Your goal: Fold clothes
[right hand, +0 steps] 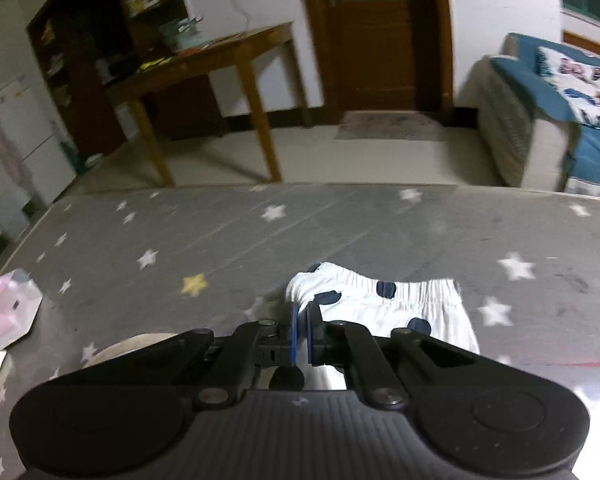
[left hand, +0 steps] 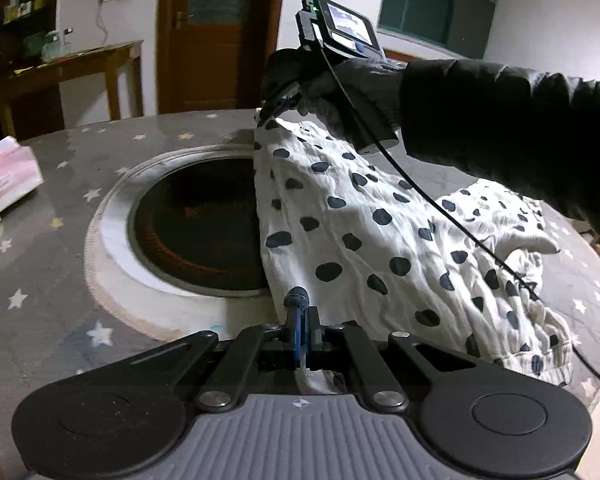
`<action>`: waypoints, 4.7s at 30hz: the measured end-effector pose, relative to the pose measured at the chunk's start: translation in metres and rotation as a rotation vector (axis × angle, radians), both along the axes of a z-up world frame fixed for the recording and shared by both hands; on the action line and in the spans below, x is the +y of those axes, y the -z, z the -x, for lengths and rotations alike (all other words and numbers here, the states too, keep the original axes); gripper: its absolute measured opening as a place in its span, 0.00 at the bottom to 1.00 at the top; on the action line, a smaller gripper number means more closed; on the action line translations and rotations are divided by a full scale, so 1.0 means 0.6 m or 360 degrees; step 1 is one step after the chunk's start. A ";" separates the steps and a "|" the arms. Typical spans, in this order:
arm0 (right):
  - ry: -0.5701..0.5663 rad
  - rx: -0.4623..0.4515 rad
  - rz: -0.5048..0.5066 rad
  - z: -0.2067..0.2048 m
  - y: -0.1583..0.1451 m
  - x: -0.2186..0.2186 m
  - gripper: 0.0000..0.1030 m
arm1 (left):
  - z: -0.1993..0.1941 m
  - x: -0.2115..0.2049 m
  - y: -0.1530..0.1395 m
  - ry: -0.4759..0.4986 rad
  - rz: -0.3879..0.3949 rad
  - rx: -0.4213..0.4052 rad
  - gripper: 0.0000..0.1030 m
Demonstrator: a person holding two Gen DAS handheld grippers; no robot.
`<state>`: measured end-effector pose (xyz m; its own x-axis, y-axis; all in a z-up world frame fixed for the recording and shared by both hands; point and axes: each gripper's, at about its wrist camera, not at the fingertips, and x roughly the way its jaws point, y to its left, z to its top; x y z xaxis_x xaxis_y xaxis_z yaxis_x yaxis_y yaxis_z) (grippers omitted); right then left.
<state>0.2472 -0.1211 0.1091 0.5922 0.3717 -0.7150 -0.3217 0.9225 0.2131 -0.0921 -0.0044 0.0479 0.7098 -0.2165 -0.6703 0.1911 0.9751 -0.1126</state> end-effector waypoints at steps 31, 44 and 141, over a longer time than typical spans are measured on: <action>0.0535 0.0209 0.0258 0.275 0.010 -0.513 0.31 | -0.017 -0.220 -0.004 0.0657 0.0028 0.0018 0.08; 0.0499 0.0097 0.0341 0.208 0.040 -0.499 0.41 | -0.024 -0.264 0.030 0.0954 0.0020 0.0152 0.08; -0.0259 -0.0028 0.0170 0.405 0.008 -0.284 0.43 | -0.023 -0.074 0.033 0.0318 0.0060 0.0035 0.28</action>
<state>0.0042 -0.2913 0.1045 0.5433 0.3862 -0.7454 -0.4714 0.8751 0.1098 -0.0783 -0.0489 0.0280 0.6355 -0.3768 -0.6739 0.3774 0.9130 -0.1546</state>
